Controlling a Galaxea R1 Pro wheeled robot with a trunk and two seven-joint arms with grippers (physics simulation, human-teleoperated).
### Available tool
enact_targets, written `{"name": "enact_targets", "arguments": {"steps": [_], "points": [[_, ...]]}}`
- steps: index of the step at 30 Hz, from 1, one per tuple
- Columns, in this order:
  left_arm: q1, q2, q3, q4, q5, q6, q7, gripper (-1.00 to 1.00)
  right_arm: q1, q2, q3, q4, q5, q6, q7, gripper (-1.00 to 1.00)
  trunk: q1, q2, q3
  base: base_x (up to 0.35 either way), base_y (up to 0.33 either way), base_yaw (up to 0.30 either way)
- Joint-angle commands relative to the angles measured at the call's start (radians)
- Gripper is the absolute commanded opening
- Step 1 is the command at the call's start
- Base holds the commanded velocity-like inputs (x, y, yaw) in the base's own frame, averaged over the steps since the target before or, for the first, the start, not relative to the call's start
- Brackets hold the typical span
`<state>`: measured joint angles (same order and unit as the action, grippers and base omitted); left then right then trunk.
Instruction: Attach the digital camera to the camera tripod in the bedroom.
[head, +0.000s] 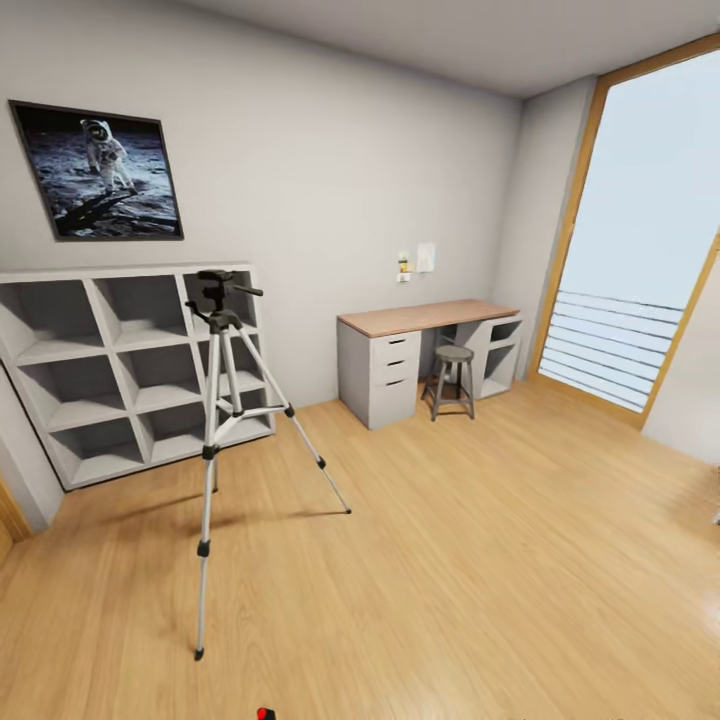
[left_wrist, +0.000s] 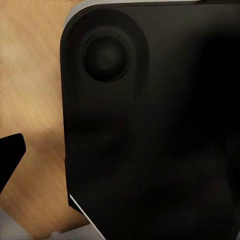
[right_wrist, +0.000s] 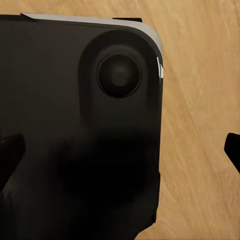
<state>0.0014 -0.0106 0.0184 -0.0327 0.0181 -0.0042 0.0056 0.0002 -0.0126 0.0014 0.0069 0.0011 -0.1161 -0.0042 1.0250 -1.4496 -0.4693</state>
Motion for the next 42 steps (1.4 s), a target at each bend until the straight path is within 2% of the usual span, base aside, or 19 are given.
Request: {"name": "enact_targets", "arguments": {"steps": [1,42], "points": [[0.0,0.0,0.002,-0.001,0.002,0.0,0.001,1.0,0.0,0.0,0.0,0.001,0.0,-0.004,0.0,1.0,0.0,0.0,-0.001,0.0,0.0,-0.048],[0.0,0.0,-0.002,-0.002,-0.001,-0.002,-0.005,1.0,0.0,-0.001,0.004,0.001,0.005,-0.002,-0.001,1.0,0.0,0.0,-0.001,0.0,0.0,-0.004]]}}
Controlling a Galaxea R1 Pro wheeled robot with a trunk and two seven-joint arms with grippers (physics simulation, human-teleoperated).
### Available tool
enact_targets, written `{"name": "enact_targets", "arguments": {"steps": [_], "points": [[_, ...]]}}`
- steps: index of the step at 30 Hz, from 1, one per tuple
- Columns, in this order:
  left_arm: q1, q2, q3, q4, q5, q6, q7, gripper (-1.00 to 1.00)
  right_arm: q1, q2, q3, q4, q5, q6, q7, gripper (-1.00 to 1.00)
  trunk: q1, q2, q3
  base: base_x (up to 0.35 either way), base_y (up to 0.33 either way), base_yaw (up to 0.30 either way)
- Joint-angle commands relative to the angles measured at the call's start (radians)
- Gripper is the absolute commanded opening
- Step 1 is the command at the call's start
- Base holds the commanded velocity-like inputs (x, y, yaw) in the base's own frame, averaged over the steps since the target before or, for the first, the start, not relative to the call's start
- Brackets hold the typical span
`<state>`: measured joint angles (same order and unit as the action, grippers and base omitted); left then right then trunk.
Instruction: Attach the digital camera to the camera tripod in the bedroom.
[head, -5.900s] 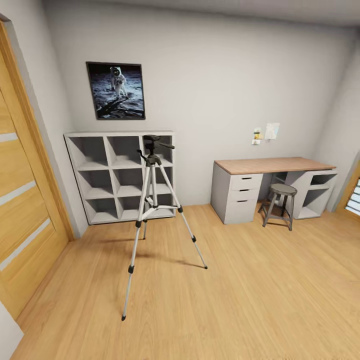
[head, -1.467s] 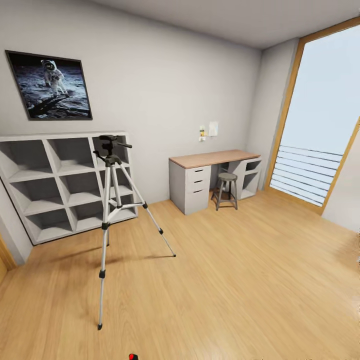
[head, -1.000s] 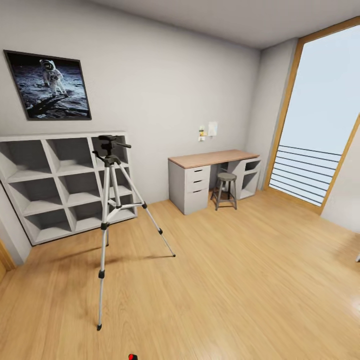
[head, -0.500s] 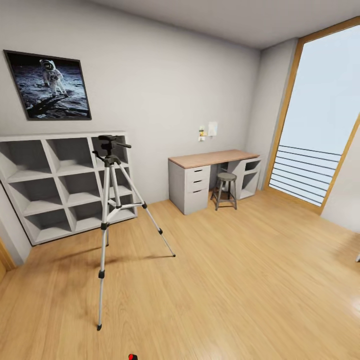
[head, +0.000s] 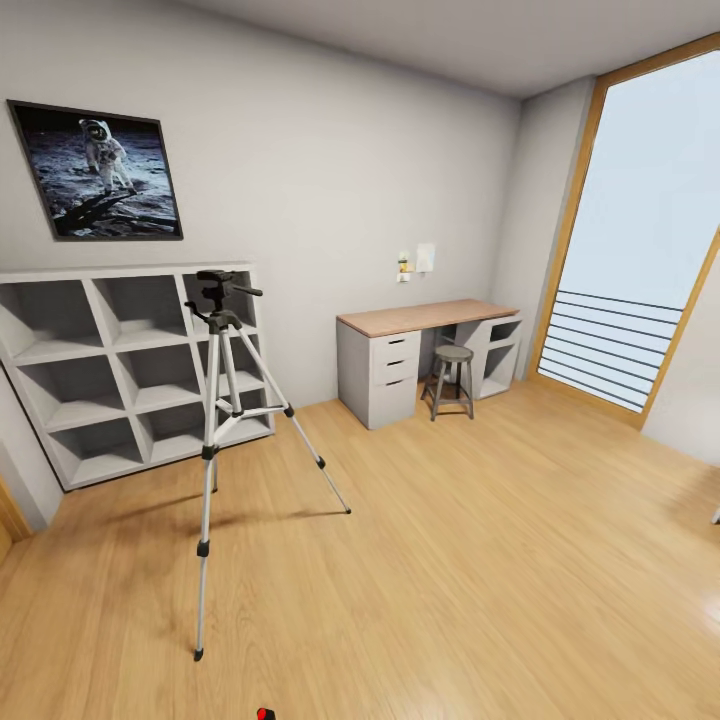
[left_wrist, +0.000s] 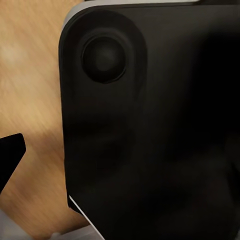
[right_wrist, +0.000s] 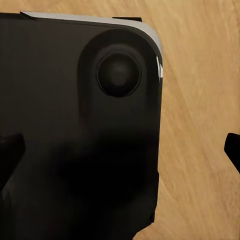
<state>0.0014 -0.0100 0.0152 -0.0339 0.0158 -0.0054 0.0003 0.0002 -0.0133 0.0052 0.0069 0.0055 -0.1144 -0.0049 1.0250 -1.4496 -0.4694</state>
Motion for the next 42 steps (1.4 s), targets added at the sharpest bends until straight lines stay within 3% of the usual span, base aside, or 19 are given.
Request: {"name": "enact_targets", "arguments": {"steps": [1,11,17,23,24,29,33,37,42], "points": [[0.0,0.0,0.001,-0.001,0.002,-0.001,0.0,1.0,0.0,0.0,0.001,0.001,0.001,-0.003,-0.001,1.0,0.0,0.0,-0.001,0.0,0.0,0.0],[0.0,0.004,0.0,-0.035,0.001,0.0,0.007,1.0,0.0,0.003,-0.011,-0.003,-0.005,-0.007,-0.003,1.0,0.0,0.0,-0.001,0.0,0.0,0.0],[0.0,0.018,-0.001,-0.095,0.001,0.003,0.075,1.0,-0.001,0.001,-0.014,-0.054,-0.008,-0.006,-0.004,1.0,0.0,0.0,-0.001,0.0,0.0,0.0],[0.0,0.027,-0.001,-0.213,-0.001,0.011,0.132,1.0,-0.002,0.0,-0.014,-0.24,-0.004,0.018,-0.007,1.0,0.0,0.0,-0.001,0.0,0.0,0.0],[0.0,0.031,-0.001,-0.28,-0.001,0.018,0.139,1.0,-0.002,-0.001,-0.014,-0.318,-0.003,0.042,-0.011,1.0,0.0,0.0,-0.001,0.0,0.0,0.0],[0.0,0.039,0.0,-0.479,0.002,0.065,0.145,1.0,-0.01,-0.002,-0.014,-0.493,-0.002,0.17,-0.035,1.0,0.0,0.0,-0.001,0.0,0.0,0.0],[-0.027,0.041,0.0,-0.632,0.005,0.201,0.137,1.0,-0.101,-0.001,-0.014,-0.576,-0.004,0.307,-0.054,1.0,0.0,0.0,-0.001,0.0,0.0,0.0],[-0.105,0.037,0.0,-0.655,0.006,0.276,0.124,1.0,-0.184,-0.001,-0.014,-0.551,-0.007,0.341,-0.058,1.0,0.0,0.0,-0.001,0.0,0.0,0.0],[-0.196,0.035,0.0,-0.652,0.006,0.315,0.109,1.0,-0.251,0.0,-0.014,-0.505,-0.008,0.356,-0.06,1.0,0.0,0.0,-0.001,0.0,0.0,0.0]]}}
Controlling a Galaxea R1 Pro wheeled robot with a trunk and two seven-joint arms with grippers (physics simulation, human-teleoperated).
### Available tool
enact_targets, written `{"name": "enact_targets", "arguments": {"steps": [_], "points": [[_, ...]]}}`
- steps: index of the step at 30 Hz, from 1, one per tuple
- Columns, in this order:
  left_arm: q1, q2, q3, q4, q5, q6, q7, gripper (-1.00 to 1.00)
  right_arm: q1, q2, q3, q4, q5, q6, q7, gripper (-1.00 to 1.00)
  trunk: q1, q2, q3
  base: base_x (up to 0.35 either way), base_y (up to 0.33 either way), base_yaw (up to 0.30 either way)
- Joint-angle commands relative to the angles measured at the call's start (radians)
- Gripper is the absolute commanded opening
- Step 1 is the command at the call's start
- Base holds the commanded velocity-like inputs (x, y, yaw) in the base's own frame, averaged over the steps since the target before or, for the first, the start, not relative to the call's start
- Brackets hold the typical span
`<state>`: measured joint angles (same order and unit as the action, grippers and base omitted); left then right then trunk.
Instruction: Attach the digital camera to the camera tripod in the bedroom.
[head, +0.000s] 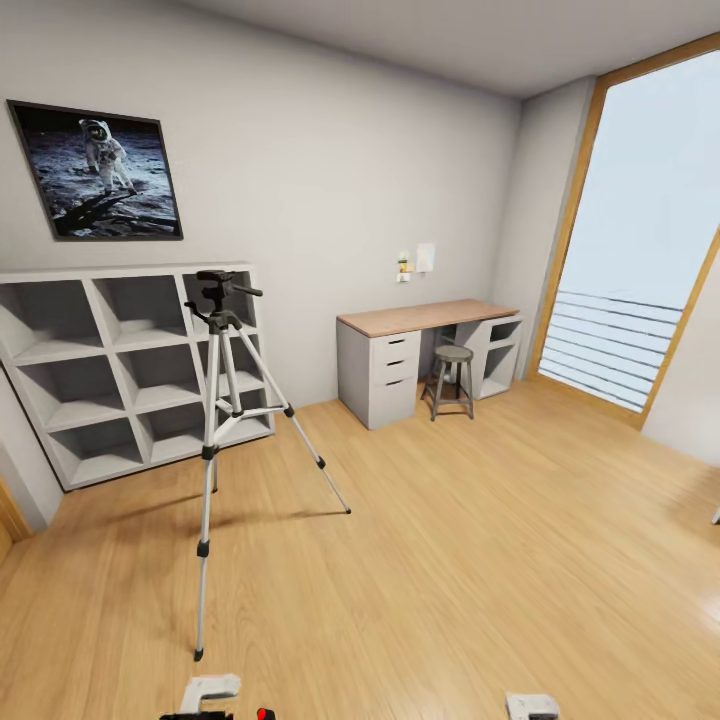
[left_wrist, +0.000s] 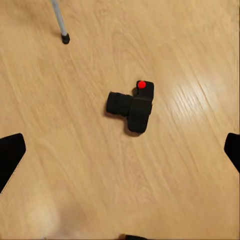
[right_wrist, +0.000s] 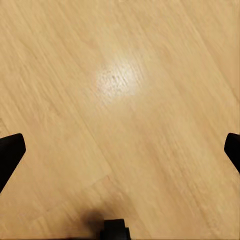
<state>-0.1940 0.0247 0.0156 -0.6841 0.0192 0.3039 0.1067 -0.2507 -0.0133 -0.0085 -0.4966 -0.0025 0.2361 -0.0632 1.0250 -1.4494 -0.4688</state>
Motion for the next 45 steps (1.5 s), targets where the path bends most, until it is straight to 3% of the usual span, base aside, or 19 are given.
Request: {"name": "enact_targets", "arguments": {"steps": [1,12,22,45], "points": [[-0.012,0.0,0.0,-0.003,0.002,0.01,-0.001,1.0,-0.007,0.0,-0.001,0.001,0.0,0.008,-0.001,1.0,0.0,-0.001,-0.001,0.0,0.0,0.0],[-0.059,-0.005,0.0,-0.019,0.004,0.043,-0.131,1.0,-0.034,0.014,0.001,0.007,0.006,0.055,0.004,1.0,0.0,-0.001,-0.001,0.0,0.0,0.0],[-0.061,-0.006,0.001,0.013,0.004,0.043,-0.145,1.0,-0.035,0.016,0.002,0.007,0.011,0.134,0.003,1.0,0.0,-0.001,-0.001,0.0,0.0,0.0],[-0.061,-0.006,0.001,0.054,0.003,0.037,-0.145,1.0,-0.034,0.01,0.008,0.019,0.005,0.133,0.014,1.0,0.0,-0.001,-0.026,0.0,0.0,0.065]]}}
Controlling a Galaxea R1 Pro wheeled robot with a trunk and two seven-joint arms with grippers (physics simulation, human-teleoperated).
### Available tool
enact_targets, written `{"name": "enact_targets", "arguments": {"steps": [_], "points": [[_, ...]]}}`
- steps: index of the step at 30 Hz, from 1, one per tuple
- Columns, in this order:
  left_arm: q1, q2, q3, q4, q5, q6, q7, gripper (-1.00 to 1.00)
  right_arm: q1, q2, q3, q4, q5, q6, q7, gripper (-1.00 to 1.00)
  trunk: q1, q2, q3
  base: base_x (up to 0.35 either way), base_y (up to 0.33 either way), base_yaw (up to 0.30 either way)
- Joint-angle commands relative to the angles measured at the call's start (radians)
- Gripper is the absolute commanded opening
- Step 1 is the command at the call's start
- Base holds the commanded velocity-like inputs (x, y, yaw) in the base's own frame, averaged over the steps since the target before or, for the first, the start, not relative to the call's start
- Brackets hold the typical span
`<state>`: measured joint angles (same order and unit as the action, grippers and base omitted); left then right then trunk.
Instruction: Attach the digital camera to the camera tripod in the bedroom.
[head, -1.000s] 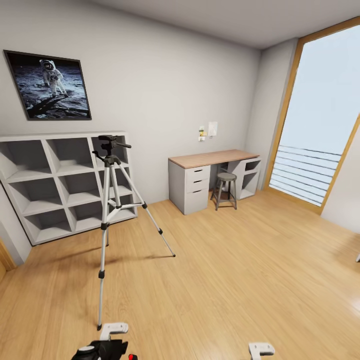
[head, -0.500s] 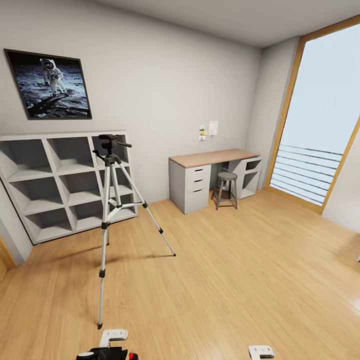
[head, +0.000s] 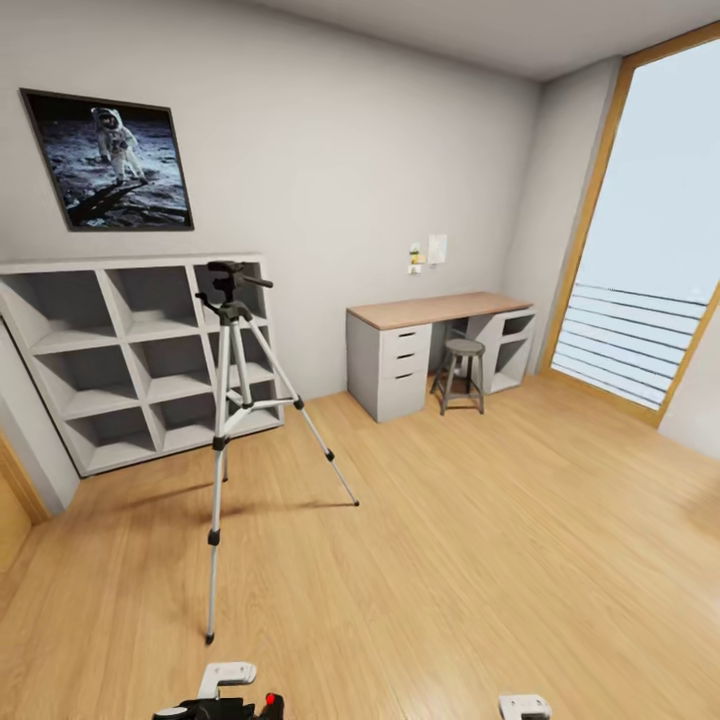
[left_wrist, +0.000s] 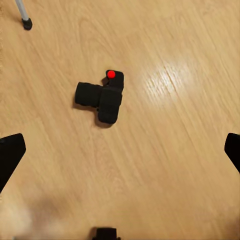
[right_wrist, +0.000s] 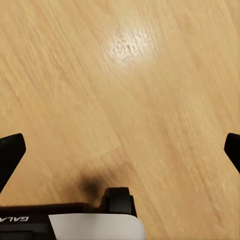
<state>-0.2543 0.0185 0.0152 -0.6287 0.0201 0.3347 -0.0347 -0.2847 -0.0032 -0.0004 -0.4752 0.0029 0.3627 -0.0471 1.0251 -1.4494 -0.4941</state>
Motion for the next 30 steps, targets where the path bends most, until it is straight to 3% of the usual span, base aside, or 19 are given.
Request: {"name": "enact_targets", "arguments": {"steps": [1,8,15,30], "points": [[0.0,0.0,0.002,-0.002,0.002,0.006,-0.004,1.0,0.0,0.0,0.0,0.0,-0.002,0.005,-0.002,1.0,0.0,-0.001,-0.003,0.0,0.0,0.088],[0.0,0.0,0.002,-0.002,0.001,0.006,-0.004,1.0,0.001,-0.002,-0.001,0.036,-0.007,0.001,-0.003,1.0,0.0,-0.001,-0.013,0.0,0.0,0.089],[0.0,0.002,0.001,0.001,0.004,0.002,-0.005,1.0,0.001,-0.004,-0.004,0.161,-0.007,-0.044,-0.004,1.0,0.0,-0.001,-0.024,0.0,0.0,0.087],[0.0,0.003,-0.004,0.023,0.003,-0.001,-0.006,1.0,0.001,-0.015,-0.005,0.192,-0.013,-0.084,-0.005,1.0,0.0,-0.001,-0.033,0.0,0.0,0.028]]}}
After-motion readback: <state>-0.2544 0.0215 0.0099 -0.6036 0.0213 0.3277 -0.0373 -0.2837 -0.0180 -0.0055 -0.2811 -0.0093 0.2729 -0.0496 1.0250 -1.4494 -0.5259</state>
